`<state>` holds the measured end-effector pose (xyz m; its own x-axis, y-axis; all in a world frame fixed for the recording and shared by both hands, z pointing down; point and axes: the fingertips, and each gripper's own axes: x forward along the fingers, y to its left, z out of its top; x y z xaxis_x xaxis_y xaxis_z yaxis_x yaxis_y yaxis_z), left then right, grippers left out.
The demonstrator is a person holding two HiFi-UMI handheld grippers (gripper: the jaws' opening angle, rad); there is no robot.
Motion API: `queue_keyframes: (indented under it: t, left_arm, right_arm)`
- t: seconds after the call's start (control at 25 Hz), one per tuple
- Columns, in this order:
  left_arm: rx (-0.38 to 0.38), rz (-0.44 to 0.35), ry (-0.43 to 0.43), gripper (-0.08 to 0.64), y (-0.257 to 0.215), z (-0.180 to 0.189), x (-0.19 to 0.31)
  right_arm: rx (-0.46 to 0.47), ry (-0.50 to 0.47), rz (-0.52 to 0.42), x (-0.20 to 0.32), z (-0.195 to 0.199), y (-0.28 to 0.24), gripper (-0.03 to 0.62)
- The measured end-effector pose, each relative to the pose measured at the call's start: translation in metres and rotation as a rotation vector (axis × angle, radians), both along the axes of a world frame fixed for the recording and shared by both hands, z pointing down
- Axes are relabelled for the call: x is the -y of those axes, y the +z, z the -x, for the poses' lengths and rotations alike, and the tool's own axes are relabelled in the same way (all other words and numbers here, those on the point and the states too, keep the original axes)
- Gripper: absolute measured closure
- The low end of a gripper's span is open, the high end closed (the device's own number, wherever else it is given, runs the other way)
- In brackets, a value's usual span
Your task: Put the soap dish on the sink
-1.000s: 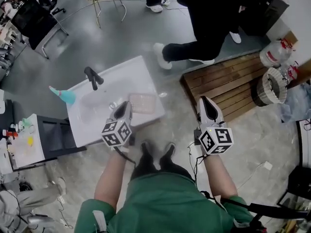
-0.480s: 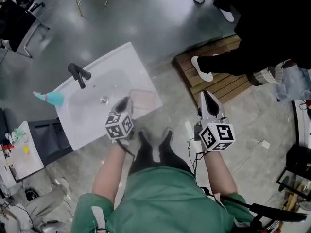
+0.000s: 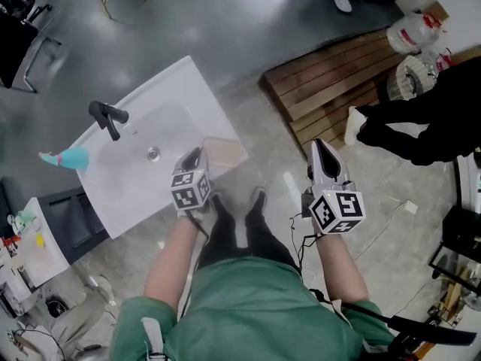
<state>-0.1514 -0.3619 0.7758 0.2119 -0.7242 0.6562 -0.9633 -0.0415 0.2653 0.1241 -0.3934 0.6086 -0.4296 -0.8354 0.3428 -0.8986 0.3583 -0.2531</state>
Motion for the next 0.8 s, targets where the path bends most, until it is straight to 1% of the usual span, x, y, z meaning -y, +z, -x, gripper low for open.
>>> queue_keyframes:
  t: [0.12,0.24,0.4,0.56,0.64,0.8]
  left_arm:
    - [0.015,0.019,0.004,0.512,0.01,-0.003,0.003]
    - [0.013,0.037,0.003,0.511,0.016,-0.004,0.003]
    - [0.002,0.033,0.009,0.508,0.014,-0.005,0.005]
    - [-0.002,0.032,0.009,0.485,0.01,-0.004,0.008]
    - [-0.003,0.019,-0.004,0.474,0.003,-0.001,0.009]
    - [0.007,-0.041,-0.024,0.472,-0.022,0.008,0.015]
  right_arm:
    - [0.002,0.007,0.007,0.003,-0.003,0.004,0.568]
    - [0.003,0.011,0.011,0.004,-0.004,0.006,0.568]
    - [0.01,-0.001,0.013,0.006,0.001,0.005,0.568]
    - [0.015,-0.008,0.008,0.007,0.005,0.003,0.568]
    - [0.015,-0.011,0.004,0.008,0.007,0.001,0.568]
    - [0.018,-0.012,-0.015,0.007,0.008,-0.008,0.568]
